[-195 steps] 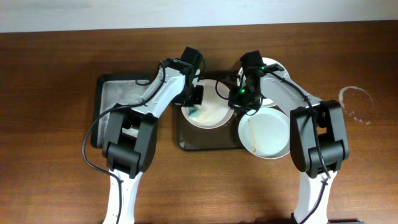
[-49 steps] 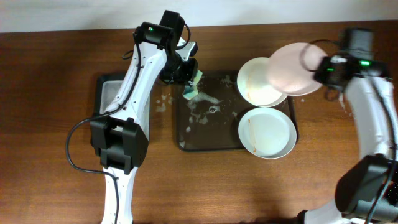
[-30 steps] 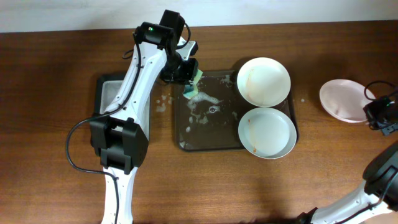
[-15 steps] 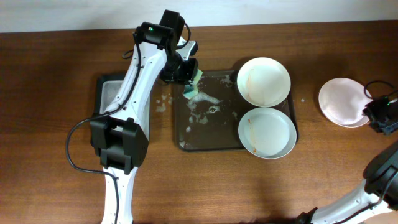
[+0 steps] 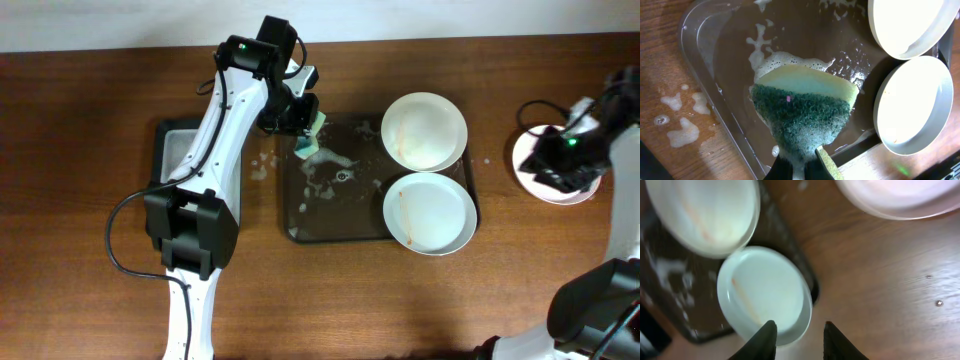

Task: Clean dirty plates on tray and stack at the side
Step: 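Move the right gripper back and grasp the lower white plate's rim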

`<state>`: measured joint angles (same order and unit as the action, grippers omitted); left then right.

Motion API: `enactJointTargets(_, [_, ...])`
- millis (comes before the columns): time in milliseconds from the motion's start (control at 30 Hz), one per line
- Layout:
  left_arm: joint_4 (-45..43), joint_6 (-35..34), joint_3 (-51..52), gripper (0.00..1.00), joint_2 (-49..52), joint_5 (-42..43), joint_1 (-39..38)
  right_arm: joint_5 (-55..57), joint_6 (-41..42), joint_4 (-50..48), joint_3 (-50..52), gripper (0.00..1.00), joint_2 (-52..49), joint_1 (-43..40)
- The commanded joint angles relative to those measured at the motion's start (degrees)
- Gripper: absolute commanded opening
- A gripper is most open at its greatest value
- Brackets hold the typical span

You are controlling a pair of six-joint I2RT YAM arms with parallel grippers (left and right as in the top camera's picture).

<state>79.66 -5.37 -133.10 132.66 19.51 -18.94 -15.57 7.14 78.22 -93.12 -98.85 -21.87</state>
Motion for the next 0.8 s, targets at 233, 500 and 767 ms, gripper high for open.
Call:
enactJointTargets(233, [-0.09, 0.31, -1.14, 0.01, -1.53, -0.02, 0.24, 2.69, -5.42, -6.88, 19.52, 0.33, 0.46, 8.02])
enactJointTargets(500, [-0.11, 0.31, -1.14, 0.01, -1.53, -0.02, 0.24, 2.73, -3.67, -21.79, 30.34, 0.42, 0.44, 8.00])
enactJointTargets(767, [-0.11, 0.31, -1.14, 0.01, -1.53, -0.04, 0.24, 2.67, -3.67, -30.64, 35.65, 0.41, 0.35, 8.00])
